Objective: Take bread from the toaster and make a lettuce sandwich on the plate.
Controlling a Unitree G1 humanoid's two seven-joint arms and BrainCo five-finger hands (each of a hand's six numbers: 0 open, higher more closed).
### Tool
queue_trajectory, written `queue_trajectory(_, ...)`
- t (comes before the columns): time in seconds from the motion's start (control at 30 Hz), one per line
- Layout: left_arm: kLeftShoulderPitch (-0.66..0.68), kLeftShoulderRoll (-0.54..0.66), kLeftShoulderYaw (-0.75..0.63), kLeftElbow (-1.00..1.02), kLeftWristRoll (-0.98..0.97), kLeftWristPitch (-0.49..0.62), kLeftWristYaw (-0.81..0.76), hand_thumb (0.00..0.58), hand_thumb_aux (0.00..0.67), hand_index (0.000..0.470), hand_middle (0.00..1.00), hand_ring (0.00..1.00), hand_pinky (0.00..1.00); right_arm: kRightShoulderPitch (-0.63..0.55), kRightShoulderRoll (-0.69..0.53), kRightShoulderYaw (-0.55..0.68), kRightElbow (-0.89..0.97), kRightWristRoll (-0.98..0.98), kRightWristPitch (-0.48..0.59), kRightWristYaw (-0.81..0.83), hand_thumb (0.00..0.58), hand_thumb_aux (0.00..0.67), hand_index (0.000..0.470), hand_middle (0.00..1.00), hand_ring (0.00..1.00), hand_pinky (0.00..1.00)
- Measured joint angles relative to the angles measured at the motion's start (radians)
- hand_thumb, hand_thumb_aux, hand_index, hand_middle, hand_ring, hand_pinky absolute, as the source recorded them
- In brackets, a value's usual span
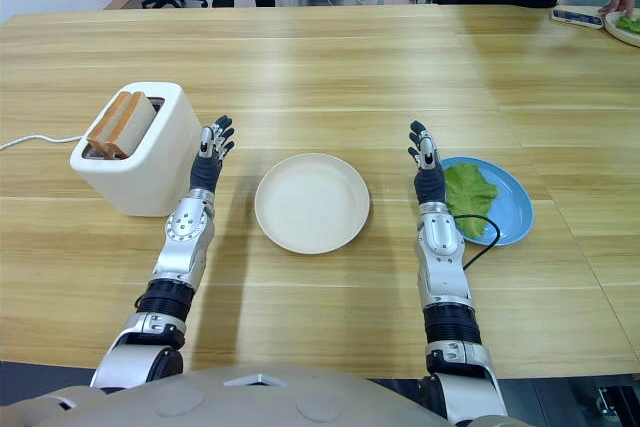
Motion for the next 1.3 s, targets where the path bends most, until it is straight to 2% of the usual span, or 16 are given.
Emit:
queue_trajectory(0.33,0.0,-0.001,0.004,0.0,0.001,-0.02,0.003,0.0,0.0,0.0,0.0,0.0,0.0,0.003,0.0,0.0,0.0,0.0,0.0,0.005,0.0,0.0,0.0,0.0,0.0,0.0)
queue_trajectory(0.47,0.013,0.0,-0.005,-0.056,-0.002,0.015,-0.015,0.0,0.0,0.0,0.0,0.0,0.0,0.005,0.0,0.001,0.0,0.0,0.0,0.008,0.0,0.0,0.0,0.0,0.0,0.0)
queue_trajectory(0.53,0.05,0.009,-0.02,-0.208,-0.001,0.066,-0.028,0.0,0.0,0.0,0.0,0.0,0.0,0.005,0.001,0.002,0.001,0.0,0.0,0.011,0.0,0.0,0.0,0.0,0.0,0.0)
queue_trajectory(0.63,0.08,0.064,-0.026,-0.614,-0.026,0.221,-0.058,0.0,0.0,0.0,0.0,0.0,0.0,0.006,0.002,0.004,0.003,0.0,0.001,0.017,0.0,0.0,0.0,0.0,0.0,0.0)
queue_trajectory(0.73,0.027,0.228,0.068,-1.0,-0.043,0.382,-0.098,0.0,0.0,0.0,0.0,0.0,0.0,0.008,0.002,0.003,0.005,0.0,0.0,0.019,0.0,0.0,0.0,0.0,0.0,0.0)
queue_trajectory(0.8,0.012,0.363,0.172,-1.104,-0.039,0.464,-0.13,0.0,0.0,0.0,0.0,0.0,0.0,0.008,0.003,0.004,0.009,0.0,0.0,0.019,0.0,0.0,0.0,0.0,0.0,0.0)
queue_trajectory(0.87,0.032,0.439,0.22,-1.09,-0.006,0.497,-0.146,0.0,0.0,0.0,0.0,0.0,0.0,0.006,0.006,0.005,0.012,0.0,0.0,0.019,0.0,0.0,0.0,0.0,0.0,0.0)
queue_trajectory(0.93,0.088,0.575,0.249,-0.993,0.1,0.531,-0.153,0.0,0.0,0.0,0.0,0.0,0.0,0.005,0.013,0.006,0.013,0.0,0.0,0.02,0.0,0.0,0.0,0.0,0.0,0.0)
queue_trajectory(1.03,0.169,0.748,0.195,-0.756,0.37,0.556,-0.107,0.0,0.0,0.0,0.0,0.0,0.0,0.003,0.014,0.005,0.016,0.0,0.0,0.022,0.0,0.0,0.0,0.0,0.0,0.0)
queue_trajectory(1.3,0.131,0.792,0.067,-0.395,0.62,0.585,0.006,0.0,0.0,0.0,0.0,0.0,0.0,0.003,0.013,0.006,0.017,0.0,0.0,0.027,0.0,0.0,0.0,0.0,0.0,0.0)
